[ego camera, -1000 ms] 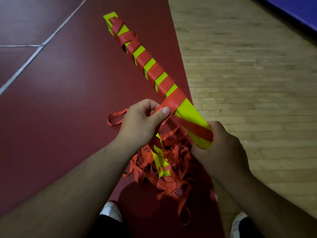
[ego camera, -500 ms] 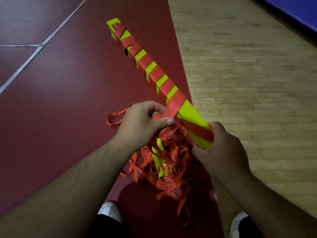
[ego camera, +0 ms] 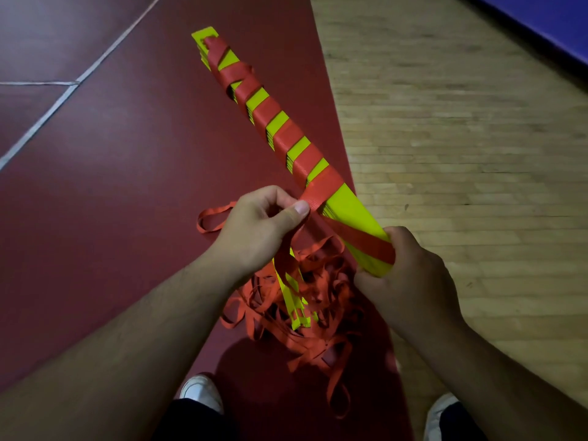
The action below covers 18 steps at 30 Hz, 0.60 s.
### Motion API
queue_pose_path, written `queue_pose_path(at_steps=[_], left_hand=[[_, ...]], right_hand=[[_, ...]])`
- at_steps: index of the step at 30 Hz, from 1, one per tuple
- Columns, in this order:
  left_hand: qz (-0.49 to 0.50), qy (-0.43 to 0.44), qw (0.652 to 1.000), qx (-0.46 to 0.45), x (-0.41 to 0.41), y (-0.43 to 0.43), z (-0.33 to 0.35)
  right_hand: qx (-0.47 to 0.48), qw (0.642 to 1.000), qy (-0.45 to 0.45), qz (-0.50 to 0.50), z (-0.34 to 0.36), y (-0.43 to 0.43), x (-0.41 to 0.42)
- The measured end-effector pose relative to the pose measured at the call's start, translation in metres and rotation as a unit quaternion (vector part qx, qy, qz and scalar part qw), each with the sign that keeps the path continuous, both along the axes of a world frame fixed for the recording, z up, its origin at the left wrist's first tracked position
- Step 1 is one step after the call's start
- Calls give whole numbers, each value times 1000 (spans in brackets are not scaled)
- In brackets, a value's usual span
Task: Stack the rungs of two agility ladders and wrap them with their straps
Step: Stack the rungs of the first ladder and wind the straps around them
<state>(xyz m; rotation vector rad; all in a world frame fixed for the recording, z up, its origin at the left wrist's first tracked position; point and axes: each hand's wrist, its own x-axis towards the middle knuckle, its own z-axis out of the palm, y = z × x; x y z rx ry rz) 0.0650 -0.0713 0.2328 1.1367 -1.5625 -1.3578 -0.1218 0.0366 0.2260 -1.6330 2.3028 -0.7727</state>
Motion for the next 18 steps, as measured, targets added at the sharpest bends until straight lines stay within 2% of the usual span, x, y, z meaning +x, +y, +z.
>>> queue_pose_path(at_steps=[4,5,7,9,12,13,15,18], left_hand=[[-14,91,994,61,-3,0,-2],[-19,95,992,78,-3,0,-2],[-41,41,995,78,-2,0,-3],[-49,8,995,83,-1,0,-5],[-81,68,983,152,-1,-2,-7],[-103,93,975,171,0,-3,-7],[-131,142,965,179,-1,-1,-9],[-144,187,951,200,0,2,-11]], right_hand=[[-3,1000,-15,-2,0,1,0],[-7,1000,-17,-3,1,2,2],[-11,999,-32,4,0,3,5],[-7,997,-74,17,-2,4,6],[25,983,-178,42,0,3,3],[48,966,-246,61,2,2,1],[94,909,-391,110,7,1,0],[151,829,-511,166,9,0,-3]])
